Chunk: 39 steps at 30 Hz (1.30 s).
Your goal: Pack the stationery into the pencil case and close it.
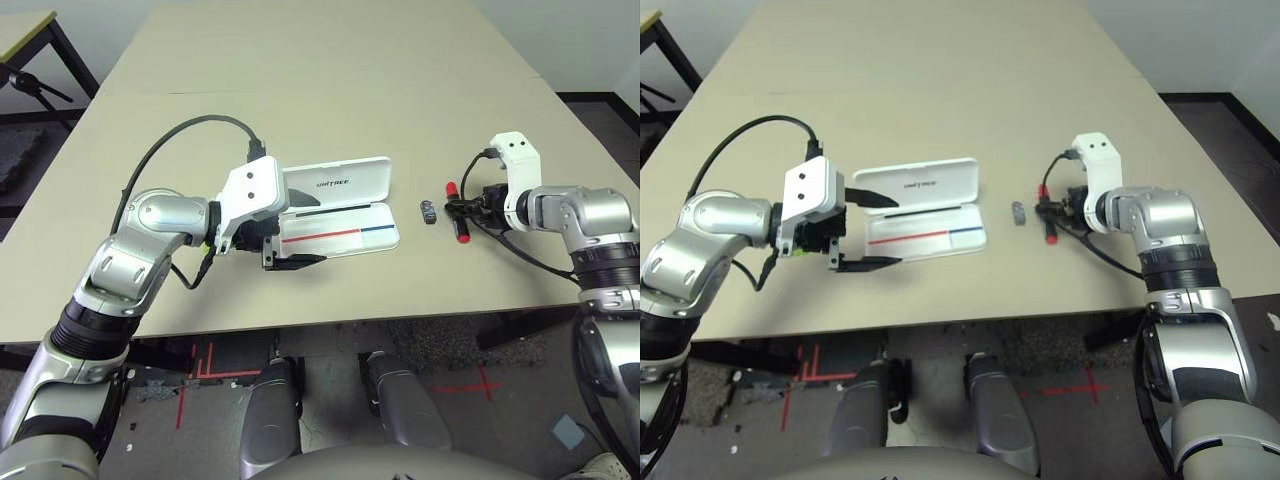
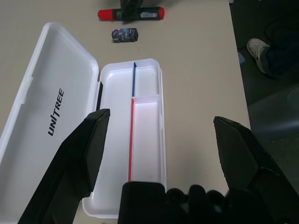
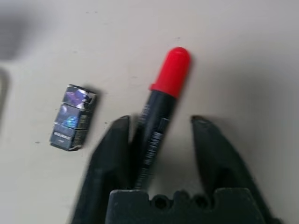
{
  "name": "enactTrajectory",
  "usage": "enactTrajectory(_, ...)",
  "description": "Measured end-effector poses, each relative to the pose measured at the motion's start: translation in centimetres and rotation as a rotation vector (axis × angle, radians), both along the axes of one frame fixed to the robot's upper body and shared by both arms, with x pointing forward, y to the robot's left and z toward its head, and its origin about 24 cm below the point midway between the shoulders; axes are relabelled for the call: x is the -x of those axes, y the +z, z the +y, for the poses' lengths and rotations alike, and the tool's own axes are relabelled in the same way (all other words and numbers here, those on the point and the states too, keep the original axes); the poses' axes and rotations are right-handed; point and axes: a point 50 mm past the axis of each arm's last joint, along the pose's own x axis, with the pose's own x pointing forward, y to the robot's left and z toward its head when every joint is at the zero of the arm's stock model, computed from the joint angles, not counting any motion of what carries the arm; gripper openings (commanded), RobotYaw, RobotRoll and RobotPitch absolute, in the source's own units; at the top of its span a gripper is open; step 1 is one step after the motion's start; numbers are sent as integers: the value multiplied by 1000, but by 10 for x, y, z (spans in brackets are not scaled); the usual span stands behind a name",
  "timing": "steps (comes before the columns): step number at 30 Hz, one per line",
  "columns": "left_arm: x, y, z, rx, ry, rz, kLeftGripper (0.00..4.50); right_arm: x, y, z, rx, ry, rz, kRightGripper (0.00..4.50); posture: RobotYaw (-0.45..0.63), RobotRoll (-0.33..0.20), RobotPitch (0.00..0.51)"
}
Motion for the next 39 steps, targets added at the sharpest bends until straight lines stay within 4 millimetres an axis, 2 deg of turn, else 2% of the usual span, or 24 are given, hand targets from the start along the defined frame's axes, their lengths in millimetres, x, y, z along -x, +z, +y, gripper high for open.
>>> enactTrajectory(2, 0, 0, 1, -4, 1, 0, 4500, 1, 3, -4, 9, -5, -4, 798, -157, 0, 133)
enactTrajectory(3, 0, 0, 1, -6, 2, 0, 4500, 2, 4, -8, 20, -13, -6, 521, -166, 0, 133)
enactTrajectory(4, 0, 0, 2, -8, 3, -1, 4500, 2, 5, -10, 25, -19, -7, 464, -166, 0, 134)
enactTrajectory(10, -2, 1, 3, -13, 0, -1, 4500, 4, 19, -16, 48, -2, -63, 464, -171, 0, 133)
enactTrajectory(15, -2, 2, 4, -17, -4, -4, 4500, 13, 44, -13, 98, 192, -224, 464, -173, 0, 139)
enactTrajectory(21, -2, 2, 5, -17, -2, -5, 4500, 31, 54, 8, 121, 554, -300, 464, -170, 0, 143)
enactTrajectory(26, -2, 2, 5, -18, -1, -5, 4500, 41, 64, 23, 163, 770, -319, 464, -162, 0, 144)
enactTrajectory(34, -2, 1, 8, -31, 13, -5, 4500, 41, 75, 50, 233, 985, -333, 464, -147, 0, 144)
enactTrajectory(39, -2, 0, 10, -35, 25, -4, 4500, 37, 70, 79, 235, 1097, -370, 464, -137, 0, 141)
